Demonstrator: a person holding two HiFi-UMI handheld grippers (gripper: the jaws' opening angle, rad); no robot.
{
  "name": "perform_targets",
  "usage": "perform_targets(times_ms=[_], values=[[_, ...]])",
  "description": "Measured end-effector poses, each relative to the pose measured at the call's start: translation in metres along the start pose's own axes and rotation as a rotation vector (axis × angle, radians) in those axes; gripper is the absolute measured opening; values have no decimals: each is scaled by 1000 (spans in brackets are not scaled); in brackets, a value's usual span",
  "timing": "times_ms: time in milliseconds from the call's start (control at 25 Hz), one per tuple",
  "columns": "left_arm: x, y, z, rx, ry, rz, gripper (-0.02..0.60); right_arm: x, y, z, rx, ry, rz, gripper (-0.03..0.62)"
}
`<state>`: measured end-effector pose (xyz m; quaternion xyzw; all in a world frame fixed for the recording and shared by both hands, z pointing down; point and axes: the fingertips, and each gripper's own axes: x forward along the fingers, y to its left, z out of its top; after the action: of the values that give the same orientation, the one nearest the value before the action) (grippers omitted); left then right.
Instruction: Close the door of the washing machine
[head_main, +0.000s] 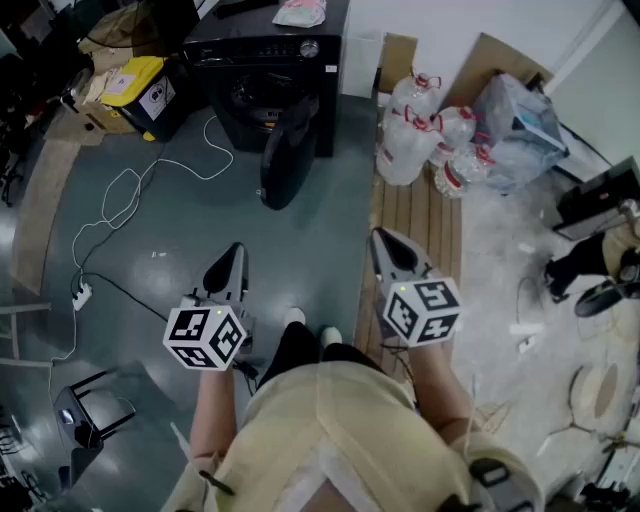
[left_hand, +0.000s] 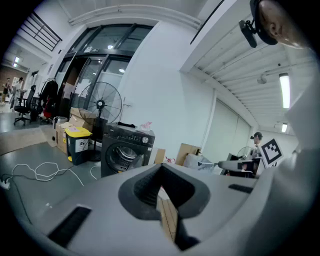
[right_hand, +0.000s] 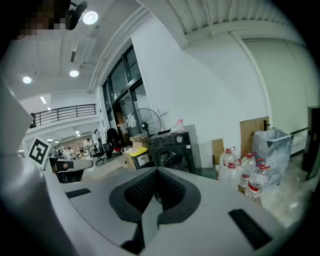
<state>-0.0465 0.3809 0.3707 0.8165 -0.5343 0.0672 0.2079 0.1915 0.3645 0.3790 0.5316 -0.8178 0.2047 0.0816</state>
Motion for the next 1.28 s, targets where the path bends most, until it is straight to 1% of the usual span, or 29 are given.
perform_targets(times_ms=[120, 320, 400, 560, 680, 840, 1000, 1160, 1200, 1280], values=[[6, 2, 0, 35, 11, -21, 3, 6, 1, -1, 7, 9, -12, 5], [16, 19, 6, 116, 19, 23, 3, 21, 3, 1, 23, 12, -42, 5], [19, 26, 6, 136, 16, 20, 3, 29, 5, 1, 32, 8, -45, 5], [25, 40, 6, 142, -1, 5, 3, 47, 13, 4, 34, 0, -60, 5], [31, 49, 5, 155, 7, -14, 3, 60, 17, 6, 15, 7, -73, 5], [38, 64, 10, 167, 10, -30, 5, 82, 29, 11, 22, 9, -66, 5], [43, 79, 11, 168, 19, -66, 5, 100, 44, 10, 18, 0, -64, 6], [47, 92, 13, 192, -7, -78, 8, 112, 56, 7, 20, -13, -59, 6], [49, 94, 13, 194, -9, -79, 17, 114, 57, 6, 21, -13, -61, 6], [52, 95, 11, 191, -4, -87, 58, 116, 57, 5, 23, -8, -67, 6]])
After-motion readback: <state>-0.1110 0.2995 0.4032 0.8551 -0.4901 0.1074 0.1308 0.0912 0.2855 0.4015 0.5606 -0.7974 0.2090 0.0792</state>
